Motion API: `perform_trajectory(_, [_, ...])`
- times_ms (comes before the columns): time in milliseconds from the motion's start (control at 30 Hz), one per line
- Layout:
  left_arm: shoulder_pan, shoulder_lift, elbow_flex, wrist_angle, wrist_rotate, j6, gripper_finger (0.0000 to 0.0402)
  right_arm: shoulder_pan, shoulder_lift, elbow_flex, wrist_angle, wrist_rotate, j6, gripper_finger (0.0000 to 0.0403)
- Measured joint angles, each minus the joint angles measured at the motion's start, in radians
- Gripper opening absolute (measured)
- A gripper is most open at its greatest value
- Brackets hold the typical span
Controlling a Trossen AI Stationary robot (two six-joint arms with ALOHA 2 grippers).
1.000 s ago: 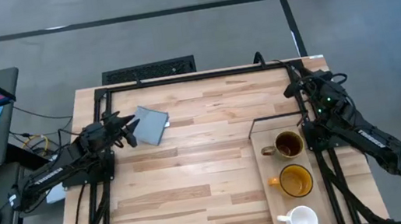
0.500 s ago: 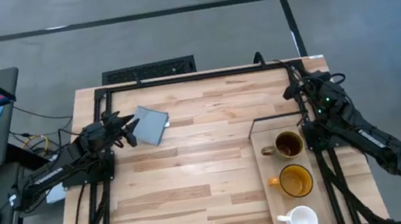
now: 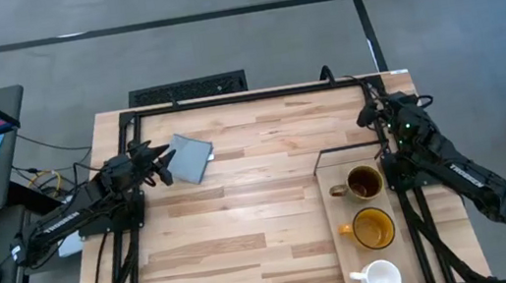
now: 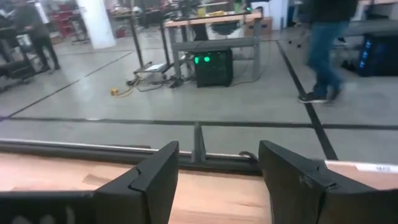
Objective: Stack small to large cups/mugs on shelf
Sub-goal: Return to Home Position
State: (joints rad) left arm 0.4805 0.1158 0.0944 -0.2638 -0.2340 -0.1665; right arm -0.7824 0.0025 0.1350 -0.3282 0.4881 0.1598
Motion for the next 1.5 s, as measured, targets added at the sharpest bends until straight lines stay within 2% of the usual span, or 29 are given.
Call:
perform_trajectory(200, [0.000,0.001,0.000,0.000,-0.003,-0.010,0.0130,-0.006,0.004,-0.047,0.128,0.008,-0.025,0.0244])
perform_trajectory(867, [0.000,0.002,-0.001,0.000,-0.007,0.075,0.0130,-0.010,0.000,-0.047,0.095,0.007,-0.035,0.0244])
perform_trajectory(1500, [0.000,0.002,-0.001,0.003,-0.031,0.055,0.0130,-0.010,0.000,-0.047,0.094,0.007,-0.036,0.0244])
